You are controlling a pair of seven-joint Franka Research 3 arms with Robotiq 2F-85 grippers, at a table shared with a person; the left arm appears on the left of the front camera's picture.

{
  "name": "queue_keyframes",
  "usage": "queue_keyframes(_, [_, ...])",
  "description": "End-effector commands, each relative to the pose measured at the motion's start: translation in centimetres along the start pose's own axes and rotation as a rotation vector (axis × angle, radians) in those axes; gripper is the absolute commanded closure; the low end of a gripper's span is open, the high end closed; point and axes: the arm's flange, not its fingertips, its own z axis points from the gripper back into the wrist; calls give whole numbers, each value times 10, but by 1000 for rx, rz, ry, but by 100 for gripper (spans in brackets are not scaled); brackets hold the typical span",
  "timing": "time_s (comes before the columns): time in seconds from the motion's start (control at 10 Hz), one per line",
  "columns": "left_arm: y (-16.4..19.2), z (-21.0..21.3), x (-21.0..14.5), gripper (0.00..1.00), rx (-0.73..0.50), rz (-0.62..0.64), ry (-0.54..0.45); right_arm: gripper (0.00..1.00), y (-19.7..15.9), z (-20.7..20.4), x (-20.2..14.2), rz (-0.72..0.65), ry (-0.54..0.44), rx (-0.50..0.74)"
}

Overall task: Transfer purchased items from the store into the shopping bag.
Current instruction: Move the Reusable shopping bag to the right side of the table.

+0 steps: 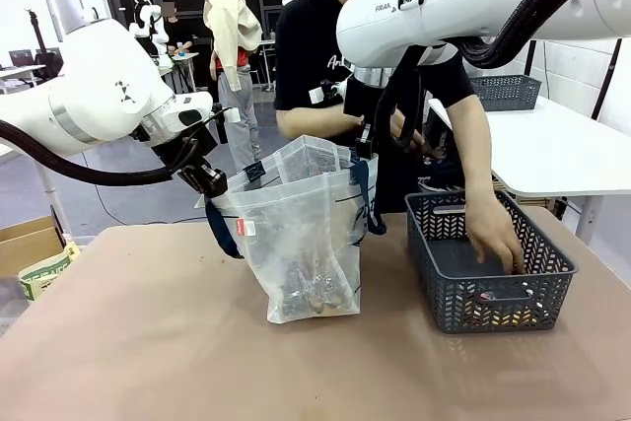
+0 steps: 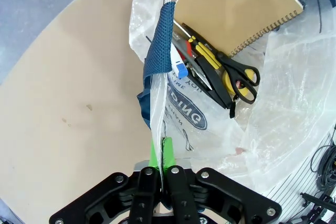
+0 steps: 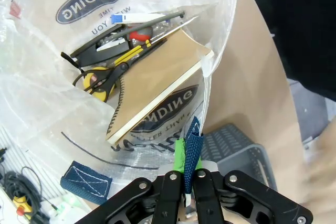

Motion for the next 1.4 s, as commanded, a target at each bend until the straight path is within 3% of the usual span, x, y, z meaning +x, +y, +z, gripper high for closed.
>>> queue_keyframes(0.0, [1, 0, 0, 100, 1, 1, 0, 100, 0, 1, 0, -1, -1, -1])
queue_keyframes(1.3, [1, 0, 0, 100, 1, 1, 0, 100, 0, 1, 0, -1, -1, -1])
